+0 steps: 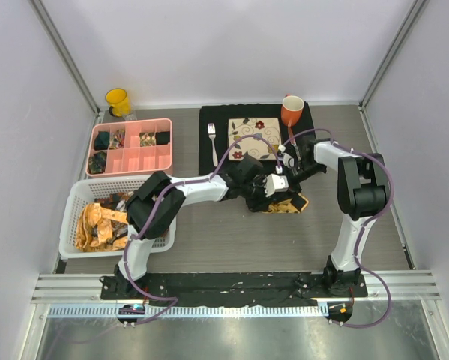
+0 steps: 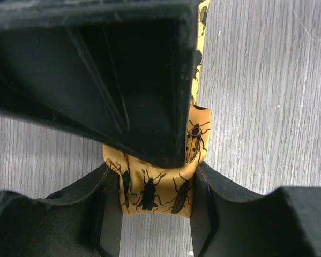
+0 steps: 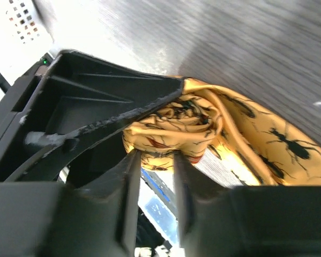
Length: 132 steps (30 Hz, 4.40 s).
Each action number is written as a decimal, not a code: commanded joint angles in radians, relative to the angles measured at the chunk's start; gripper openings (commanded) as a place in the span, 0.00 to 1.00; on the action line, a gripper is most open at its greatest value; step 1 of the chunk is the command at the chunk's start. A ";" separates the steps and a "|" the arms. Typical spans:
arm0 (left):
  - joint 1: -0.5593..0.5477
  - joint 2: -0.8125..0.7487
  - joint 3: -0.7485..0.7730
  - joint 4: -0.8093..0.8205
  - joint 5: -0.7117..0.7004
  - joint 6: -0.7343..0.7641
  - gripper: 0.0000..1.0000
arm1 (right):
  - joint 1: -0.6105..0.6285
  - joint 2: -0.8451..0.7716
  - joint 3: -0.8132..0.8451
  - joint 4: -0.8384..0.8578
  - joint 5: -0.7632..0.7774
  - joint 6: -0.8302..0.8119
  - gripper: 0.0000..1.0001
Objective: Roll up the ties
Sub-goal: Roll the tie at the center of the board.
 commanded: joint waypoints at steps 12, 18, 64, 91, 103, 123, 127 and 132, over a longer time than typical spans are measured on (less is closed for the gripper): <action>0.045 0.038 0.046 -0.020 0.163 0.001 0.72 | -0.100 0.147 -0.016 0.033 0.181 -0.111 0.01; 0.037 0.064 0.100 0.038 0.234 -0.029 0.77 | -0.113 0.167 0.004 0.032 0.199 -0.122 0.01; -0.010 0.006 -0.001 -0.041 0.005 -0.005 0.83 | -0.060 0.087 -0.019 0.031 0.146 -0.125 0.01; -0.012 0.107 0.160 -0.131 0.113 0.073 0.63 | -0.090 0.164 0.027 -0.010 0.077 -0.273 0.01; -0.006 0.122 0.117 -0.175 0.064 0.103 0.20 | -0.214 0.096 0.059 -0.061 -0.029 -0.148 0.41; 0.010 -0.007 0.074 0.110 -0.032 -0.117 0.28 | -0.129 0.156 0.018 0.040 0.451 -0.180 0.11; 0.008 0.032 0.076 -0.026 -0.044 -0.006 0.28 | -0.129 0.168 0.030 0.040 0.460 -0.191 0.11; 0.011 0.027 0.033 -0.140 -0.019 0.095 0.30 | -0.129 0.208 0.074 0.042 0.462 -0.197 0.11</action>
